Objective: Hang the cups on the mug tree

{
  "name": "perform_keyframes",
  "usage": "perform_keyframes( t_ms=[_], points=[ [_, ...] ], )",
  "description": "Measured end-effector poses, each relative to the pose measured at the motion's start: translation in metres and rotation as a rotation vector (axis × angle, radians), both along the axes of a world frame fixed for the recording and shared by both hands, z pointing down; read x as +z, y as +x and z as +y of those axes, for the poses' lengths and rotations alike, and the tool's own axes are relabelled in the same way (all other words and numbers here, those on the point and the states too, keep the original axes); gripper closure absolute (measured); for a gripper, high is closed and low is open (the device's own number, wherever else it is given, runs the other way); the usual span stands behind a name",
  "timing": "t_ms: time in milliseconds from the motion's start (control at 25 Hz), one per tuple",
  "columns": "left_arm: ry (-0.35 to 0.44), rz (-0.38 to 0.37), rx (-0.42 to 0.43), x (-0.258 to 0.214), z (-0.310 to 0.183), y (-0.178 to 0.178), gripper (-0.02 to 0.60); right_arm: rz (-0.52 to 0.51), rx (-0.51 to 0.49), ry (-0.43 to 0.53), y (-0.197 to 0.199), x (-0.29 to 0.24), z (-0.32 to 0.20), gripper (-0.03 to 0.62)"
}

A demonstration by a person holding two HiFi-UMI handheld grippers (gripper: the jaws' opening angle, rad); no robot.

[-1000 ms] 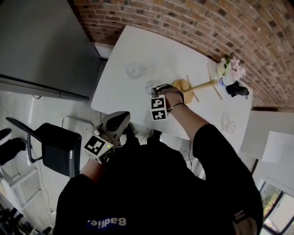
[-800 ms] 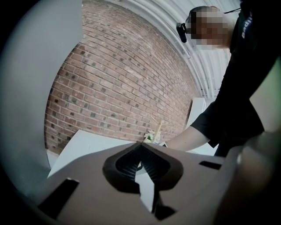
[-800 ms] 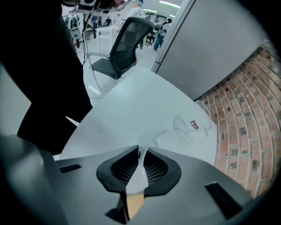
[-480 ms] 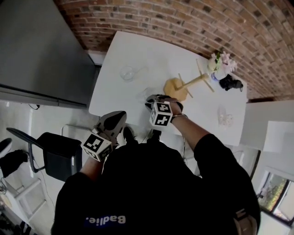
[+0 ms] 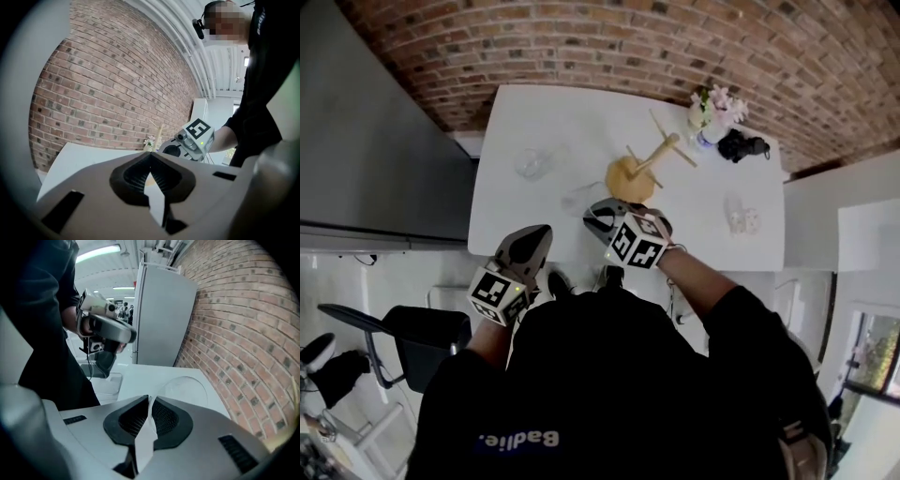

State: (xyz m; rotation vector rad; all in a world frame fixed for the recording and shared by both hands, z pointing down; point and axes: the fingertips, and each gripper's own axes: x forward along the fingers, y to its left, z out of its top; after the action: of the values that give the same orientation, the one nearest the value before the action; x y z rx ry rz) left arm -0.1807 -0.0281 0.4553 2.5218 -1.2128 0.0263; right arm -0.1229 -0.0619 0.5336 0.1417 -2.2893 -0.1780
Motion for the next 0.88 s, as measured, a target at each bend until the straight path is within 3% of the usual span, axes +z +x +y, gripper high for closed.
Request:
perform_keyframes(
  t_ms=[200,440,640,880],
  points=[
    [0.01,0.034,0.029,-0.012,-0.013,0.023,0.557,-0.114,0.037,0.003,0.021,-0.042,0.003,0.548],
    [0.046,0.061,0.084,-0.031,-0.027,0.049,0.423,-0.21,0.011,0.012,0.045,-0.08,0.01,0.548],
    [0.047,0.051,0.16,-0.031,-0.026,0.07,0.337,-0.262,-0.033,-0.027,0.063,-0.092,0.021,0.548],
    [0.05,0.049,0.244,-0.032,-0.024,0.093,0.267,-0.406,-0.069,-0.148,0.074,-0.114,0.028,0.549]
  ],
)
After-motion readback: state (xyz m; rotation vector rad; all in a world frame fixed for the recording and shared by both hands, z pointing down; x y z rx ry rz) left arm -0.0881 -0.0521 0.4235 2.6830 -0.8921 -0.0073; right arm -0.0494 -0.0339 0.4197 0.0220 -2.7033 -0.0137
